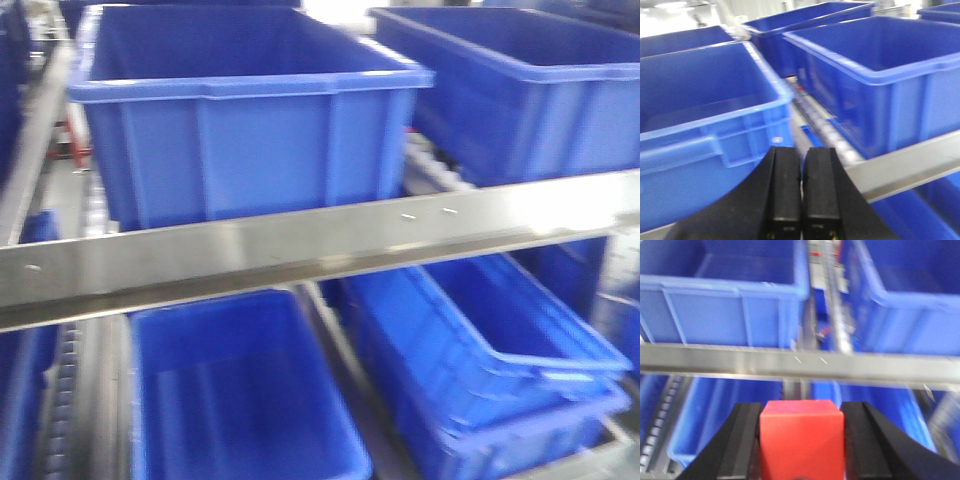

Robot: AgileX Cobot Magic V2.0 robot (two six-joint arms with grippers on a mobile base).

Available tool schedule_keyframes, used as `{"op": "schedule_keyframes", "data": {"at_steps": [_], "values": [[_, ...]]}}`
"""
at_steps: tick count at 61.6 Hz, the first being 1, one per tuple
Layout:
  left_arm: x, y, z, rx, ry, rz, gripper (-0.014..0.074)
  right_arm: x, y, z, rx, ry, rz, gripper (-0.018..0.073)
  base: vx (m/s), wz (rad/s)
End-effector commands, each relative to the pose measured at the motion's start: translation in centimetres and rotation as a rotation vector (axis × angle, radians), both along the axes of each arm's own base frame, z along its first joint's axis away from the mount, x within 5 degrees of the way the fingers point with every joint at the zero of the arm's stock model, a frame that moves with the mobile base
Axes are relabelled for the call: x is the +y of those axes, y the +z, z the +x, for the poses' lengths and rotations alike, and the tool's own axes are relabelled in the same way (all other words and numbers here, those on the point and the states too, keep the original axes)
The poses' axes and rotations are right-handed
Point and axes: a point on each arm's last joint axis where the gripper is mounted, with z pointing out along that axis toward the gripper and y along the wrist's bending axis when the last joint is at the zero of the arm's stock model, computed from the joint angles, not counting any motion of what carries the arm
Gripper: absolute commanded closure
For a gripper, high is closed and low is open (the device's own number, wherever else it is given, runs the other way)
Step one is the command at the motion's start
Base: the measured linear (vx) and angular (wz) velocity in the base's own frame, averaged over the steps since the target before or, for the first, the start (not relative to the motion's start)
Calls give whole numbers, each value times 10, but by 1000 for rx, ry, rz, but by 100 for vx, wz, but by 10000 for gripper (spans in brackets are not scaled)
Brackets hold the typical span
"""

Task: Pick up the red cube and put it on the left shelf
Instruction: 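Drive the base up to the shelf rack of blue bins, then lower the held red cube into the blue bin with the right gripper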

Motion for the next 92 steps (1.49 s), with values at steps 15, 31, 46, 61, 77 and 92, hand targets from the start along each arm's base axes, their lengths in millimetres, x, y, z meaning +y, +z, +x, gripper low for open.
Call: {"op": "schedule_keyframes", "data": {"at_steps": [15,31,46,61,77,92], "values": [[0,1,0,-69,-6,-5,491,0,16,0,-110,3,10,502,24,49],[0,1,0,-69,-6,-5,491,0,16,0,-110,3,10,502,16,37],[0,1,0,-69,-6,-5,491,0,16,0,-110,3,10,502,8,11],[0,1,0,-69,-6,-5,491,0,16,0,-110,3,10,502,3,10],[0,1,0,-69,-6,-5,491,0,16,0,-110,3,10,502,1,6],[0,1,0,-69,-6,-5,491,0,16,0,-110,3,10,502,0,0]]}}
